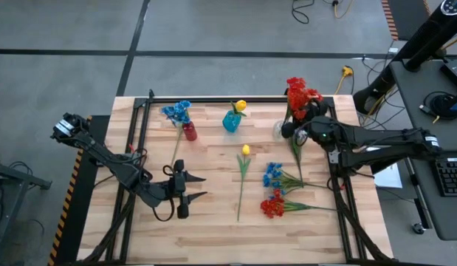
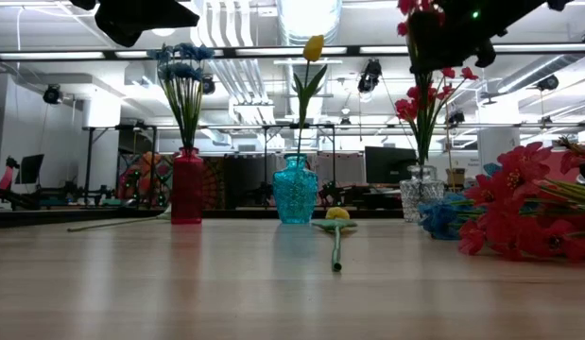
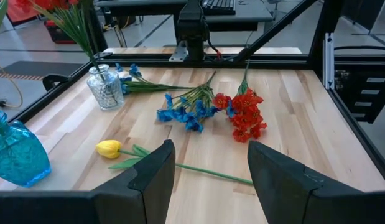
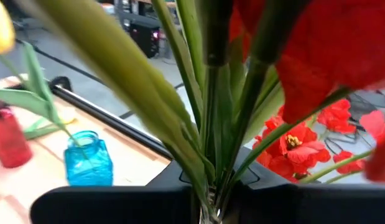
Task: Sort flowers into vase by color
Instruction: Put the left red flower into the transparent vase
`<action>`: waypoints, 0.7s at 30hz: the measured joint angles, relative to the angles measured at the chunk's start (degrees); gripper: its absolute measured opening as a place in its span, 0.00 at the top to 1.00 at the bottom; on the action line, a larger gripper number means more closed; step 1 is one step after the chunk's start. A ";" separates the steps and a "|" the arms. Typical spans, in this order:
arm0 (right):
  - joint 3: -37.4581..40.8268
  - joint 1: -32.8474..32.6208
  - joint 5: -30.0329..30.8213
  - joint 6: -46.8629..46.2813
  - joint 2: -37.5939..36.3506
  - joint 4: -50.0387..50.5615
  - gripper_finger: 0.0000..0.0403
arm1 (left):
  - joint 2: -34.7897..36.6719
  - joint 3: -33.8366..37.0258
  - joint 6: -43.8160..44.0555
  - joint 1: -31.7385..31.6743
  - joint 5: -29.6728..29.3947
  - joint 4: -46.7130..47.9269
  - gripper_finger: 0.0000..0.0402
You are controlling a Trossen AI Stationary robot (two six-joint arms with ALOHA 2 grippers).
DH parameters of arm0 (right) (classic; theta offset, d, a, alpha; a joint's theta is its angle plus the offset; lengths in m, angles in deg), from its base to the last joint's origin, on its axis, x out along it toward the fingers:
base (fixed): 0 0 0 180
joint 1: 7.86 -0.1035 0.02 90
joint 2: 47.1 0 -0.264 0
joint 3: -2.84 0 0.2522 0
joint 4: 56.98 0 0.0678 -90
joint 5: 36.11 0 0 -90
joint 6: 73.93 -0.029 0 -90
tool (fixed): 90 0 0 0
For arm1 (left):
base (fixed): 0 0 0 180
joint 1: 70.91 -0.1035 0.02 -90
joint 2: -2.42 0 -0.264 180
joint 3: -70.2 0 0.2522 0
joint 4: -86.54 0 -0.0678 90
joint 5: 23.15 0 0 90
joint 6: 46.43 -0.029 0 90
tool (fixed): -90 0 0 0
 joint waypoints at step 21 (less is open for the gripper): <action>0.00 2.76 -0.04 -5.42 4.10 -0.63 0.96 | 0.09 -0.42 -0.03 -0.09 -0.13 1.05 0.54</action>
